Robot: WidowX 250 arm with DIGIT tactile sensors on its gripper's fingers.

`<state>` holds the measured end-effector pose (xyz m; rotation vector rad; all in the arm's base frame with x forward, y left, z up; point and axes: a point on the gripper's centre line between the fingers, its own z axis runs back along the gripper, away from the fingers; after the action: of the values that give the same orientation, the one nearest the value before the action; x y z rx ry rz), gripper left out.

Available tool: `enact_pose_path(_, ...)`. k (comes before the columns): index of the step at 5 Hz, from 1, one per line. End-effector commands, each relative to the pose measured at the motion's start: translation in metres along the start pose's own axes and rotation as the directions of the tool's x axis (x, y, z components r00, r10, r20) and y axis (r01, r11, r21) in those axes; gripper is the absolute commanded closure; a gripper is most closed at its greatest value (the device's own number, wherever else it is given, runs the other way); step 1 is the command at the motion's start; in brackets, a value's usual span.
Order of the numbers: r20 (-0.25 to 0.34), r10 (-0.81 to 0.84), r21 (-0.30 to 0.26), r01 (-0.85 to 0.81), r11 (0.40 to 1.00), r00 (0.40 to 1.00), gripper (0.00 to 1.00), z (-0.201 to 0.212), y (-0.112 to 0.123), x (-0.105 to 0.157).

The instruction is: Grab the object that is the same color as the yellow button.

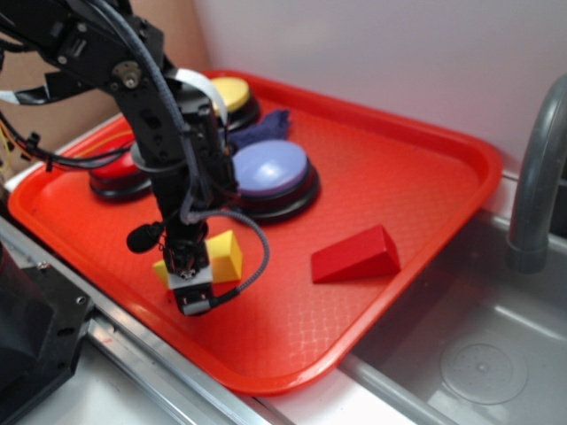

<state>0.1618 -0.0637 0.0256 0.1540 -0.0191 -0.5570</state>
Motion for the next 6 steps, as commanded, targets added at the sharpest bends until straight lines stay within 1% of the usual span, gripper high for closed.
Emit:
enact_pose_path(1, 0.013, 0.024, -0.022, -0.024, 0.999, 1.0, 1.0, -0.003, 0.003, 0.004)
enact_pose_path(2, 0.007, 0.033, -0.042, -0.033, 0.999, 0.999, 1.0, -0.005, 0.005, 0.004)
enact_pose_path(3, 0.061, 0.062, -0.066, -0.058, 0.996, 0.996, 1.0, 0.012, 0.01, 0.001)
enact_pose_path(4, 0.092, 0.181, -0.081, -0.173, 0.981, 0.979, 1.0, 0.042, 0.023, -0.002)
enact_pose_path(5, 0.101, 0.359, -0.093, -0.35, 0.932, 0.928, 1.0, 0.08, 0.048, -0.01)
enact_pose_path(6, 0.09, 0.563, -0.144, -0.548, 0.824, 0.822, 1.0, 0.106, 0.075, -0.021)
